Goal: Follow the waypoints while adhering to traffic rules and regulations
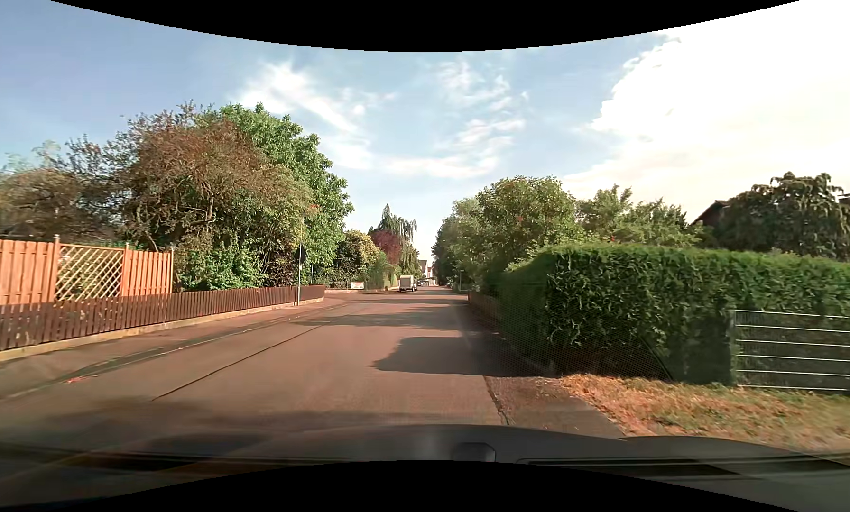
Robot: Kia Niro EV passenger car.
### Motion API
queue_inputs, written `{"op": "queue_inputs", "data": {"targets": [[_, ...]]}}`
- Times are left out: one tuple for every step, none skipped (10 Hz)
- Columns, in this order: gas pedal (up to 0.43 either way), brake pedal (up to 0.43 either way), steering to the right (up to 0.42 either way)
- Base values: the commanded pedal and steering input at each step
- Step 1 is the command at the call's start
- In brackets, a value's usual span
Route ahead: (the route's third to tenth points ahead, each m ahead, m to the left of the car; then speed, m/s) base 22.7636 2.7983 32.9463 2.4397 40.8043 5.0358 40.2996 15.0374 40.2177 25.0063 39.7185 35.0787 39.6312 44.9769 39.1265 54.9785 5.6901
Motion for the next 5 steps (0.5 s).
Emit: {"op": "queue_inputs", "data": {"targets": [[0.087, 0.000, -0.004], [0.079, 0.000, -0.004], [0.079, 0.000, -0.007], [0.079, 0.000, -0.008], [0.079, 0.000, -0.008]]}}
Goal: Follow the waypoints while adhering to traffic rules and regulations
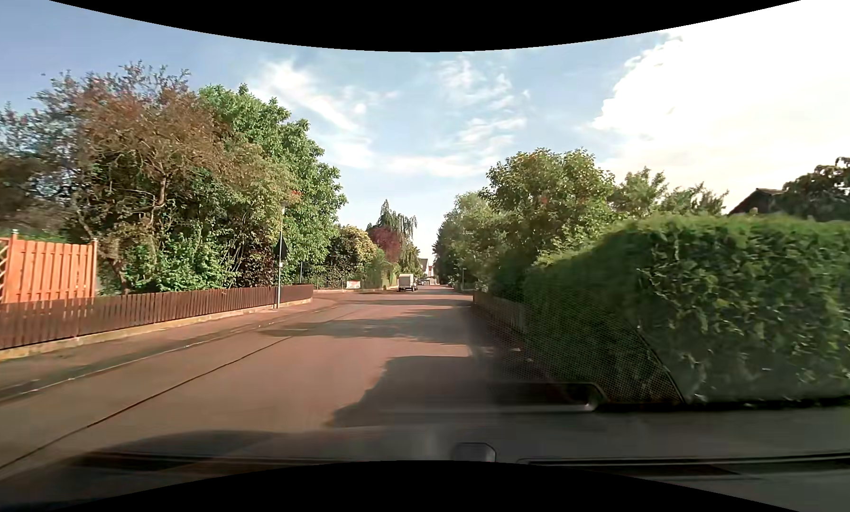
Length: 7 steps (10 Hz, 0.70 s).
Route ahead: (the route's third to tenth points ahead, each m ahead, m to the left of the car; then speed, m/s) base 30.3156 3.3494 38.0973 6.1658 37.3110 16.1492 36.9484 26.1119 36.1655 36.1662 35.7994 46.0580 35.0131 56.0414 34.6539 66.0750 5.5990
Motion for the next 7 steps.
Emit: {"op": "queue_inputs", "data": {"targets": [[0.079, 0.000, -0.007], [0.079, 0.000, -0.008], [0.079, 0.000, -0.007], [0.067, 0.000, -0.006], [0.028, 0.000, -0.003], [0.020, 0.000, 0.000], [0.020, 0.000, 0.001]]}}
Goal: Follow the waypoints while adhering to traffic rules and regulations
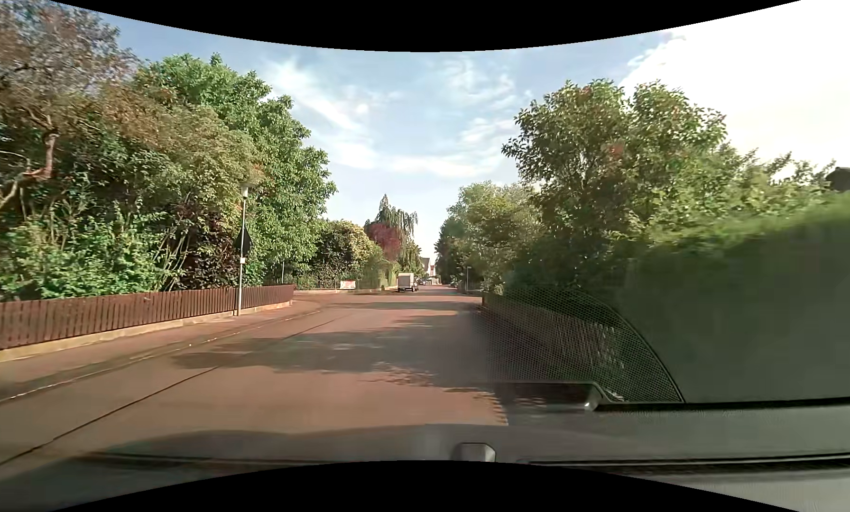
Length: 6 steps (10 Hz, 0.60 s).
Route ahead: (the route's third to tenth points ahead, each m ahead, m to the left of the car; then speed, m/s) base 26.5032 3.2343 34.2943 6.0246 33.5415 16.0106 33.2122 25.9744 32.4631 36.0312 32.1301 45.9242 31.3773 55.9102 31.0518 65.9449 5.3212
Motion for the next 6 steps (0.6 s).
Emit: {"op": "queue_inputs", "data": {"targets": [[0.020, 0.000, 0.000], [0.020, 0.000, 0.000], [0.028, 0.000, 0.000], [0.028, 0.000, 0.000], [0.028, 0.000, 0.001], [0.028, 0.000, 0.001]]}}
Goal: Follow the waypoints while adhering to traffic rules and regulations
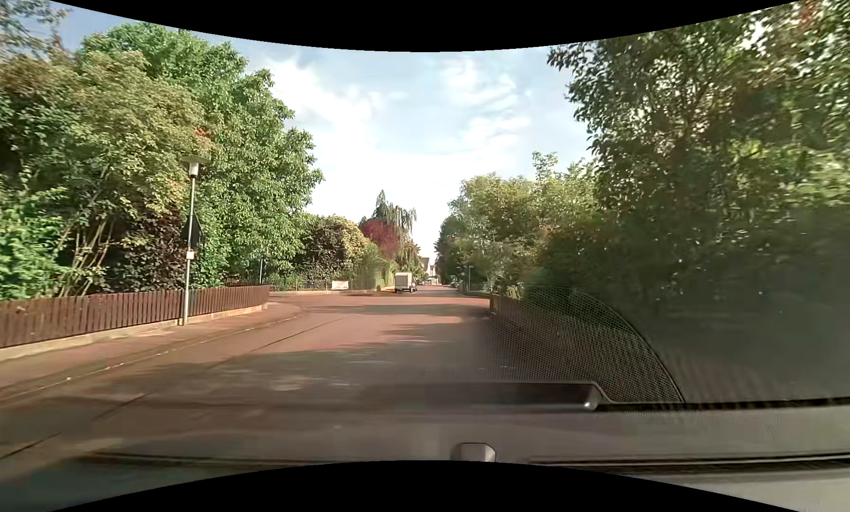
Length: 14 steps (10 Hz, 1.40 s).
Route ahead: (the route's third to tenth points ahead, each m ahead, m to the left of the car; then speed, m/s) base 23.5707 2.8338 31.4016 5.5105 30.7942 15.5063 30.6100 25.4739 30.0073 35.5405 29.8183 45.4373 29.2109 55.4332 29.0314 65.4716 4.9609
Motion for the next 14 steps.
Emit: {"op": "queue_inputs", "data": {"targets": [[0.028, 0.000, 0.001], [0.028, 0.000, 0.001], [0.008, 0.000, 0.000], [0.008, 0.000, 0.000], [0.000, 0.000, 0.000], [0.000, 0.000, 0.000], [0.000, 0.000, 0.000], [0.000, 0.000, 0.000], [0.000, 0.000, 0.000], [0.000, 0.000, 0.000], [0.000, 0.000, 0.000], [0.000, 0.000, 0.000], [0.000, 0.000, 0.000], [0.020, 0.000, 0.000]]}}
